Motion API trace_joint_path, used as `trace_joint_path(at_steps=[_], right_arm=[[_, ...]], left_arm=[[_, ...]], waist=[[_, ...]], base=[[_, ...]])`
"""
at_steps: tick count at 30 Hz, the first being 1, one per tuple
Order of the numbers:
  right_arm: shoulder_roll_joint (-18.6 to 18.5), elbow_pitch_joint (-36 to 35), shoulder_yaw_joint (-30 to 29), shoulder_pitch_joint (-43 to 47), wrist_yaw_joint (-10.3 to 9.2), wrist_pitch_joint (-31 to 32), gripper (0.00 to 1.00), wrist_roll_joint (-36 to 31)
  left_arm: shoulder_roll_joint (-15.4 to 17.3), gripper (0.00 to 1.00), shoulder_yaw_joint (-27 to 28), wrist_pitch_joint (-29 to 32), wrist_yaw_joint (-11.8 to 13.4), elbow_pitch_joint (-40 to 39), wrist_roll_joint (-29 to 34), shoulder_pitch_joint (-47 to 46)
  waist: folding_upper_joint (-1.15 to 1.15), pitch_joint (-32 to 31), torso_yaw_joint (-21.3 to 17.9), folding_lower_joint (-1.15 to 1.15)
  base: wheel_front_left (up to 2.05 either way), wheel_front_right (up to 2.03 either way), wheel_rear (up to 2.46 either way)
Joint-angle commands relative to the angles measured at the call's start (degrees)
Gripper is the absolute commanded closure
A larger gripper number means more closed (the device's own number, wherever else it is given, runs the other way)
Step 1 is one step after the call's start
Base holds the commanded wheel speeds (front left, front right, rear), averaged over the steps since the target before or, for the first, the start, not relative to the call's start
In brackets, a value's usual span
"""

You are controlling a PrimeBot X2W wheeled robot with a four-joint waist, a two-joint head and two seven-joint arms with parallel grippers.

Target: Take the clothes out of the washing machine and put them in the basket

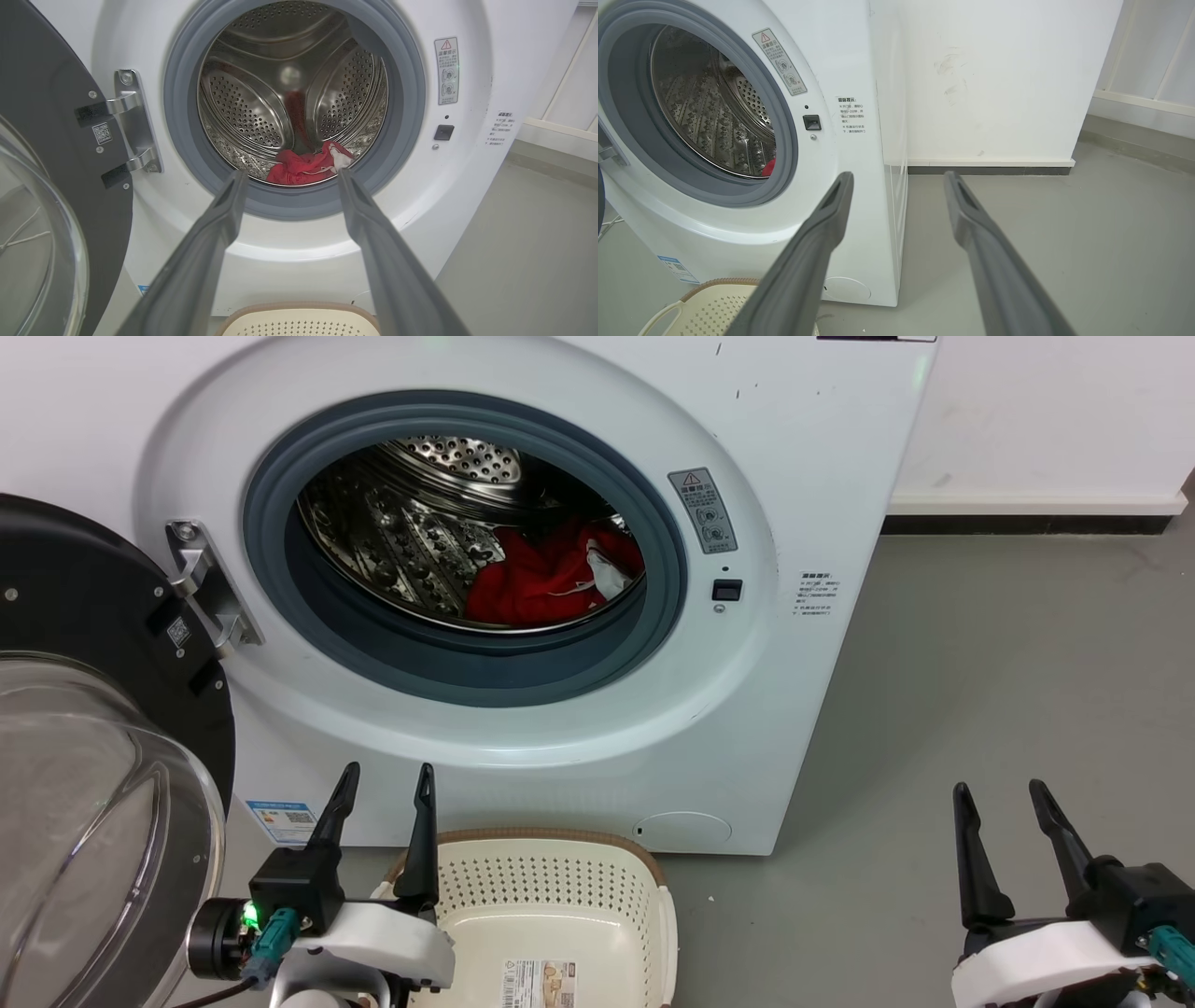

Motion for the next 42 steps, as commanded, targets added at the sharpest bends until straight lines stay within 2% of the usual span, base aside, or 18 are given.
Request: trace_joint_path(at_steps=[1, 16, 33, 42], right_arm=[[-0.1, -0.4, 0.0, 0.4, -0.02, -0.5, 0.00, -1.1], [-0.1, 0.4, 0.2, 0.6, -0.02, -1.3, 0.00, -4.9], [-0.1, 1.1, 0.2, -0.1, -0.03, -1.0, 0.00, -3.2], [-0.1, -0.2, 0.7, -1.9, -0.03, -1.1, 0.00, -2.6]], left_arm=[[0.1, 0.00, -0.1, -0.5, 0.2, 0.0, 1.3, -0.7], [-0.4, 0.00, 0.3, -2.0, 0.5, 1.2, 6.2, -0.6], [-0.9, 0.00, 1.0, -1.9, 0.1, 2.8, 5.4, -1.1], [-0.7, 0.00, 0.9, -1.9, -0.4, 7.3, 5.5, -7.2]], waist=[[0.00, 0.1, 0.0, 0.00], [0.00, 0.3, 0.0, 0.00], [0.00, 0.5, -0.3, 0.00], [0.00, 3.6, -2.1, 0.00]], base=[[0.00, 0.00, 0.00], [0.00, 0.00, 0.00], [0.00, 0.00, 0.00], [0.00, 0.00, 0.00]])
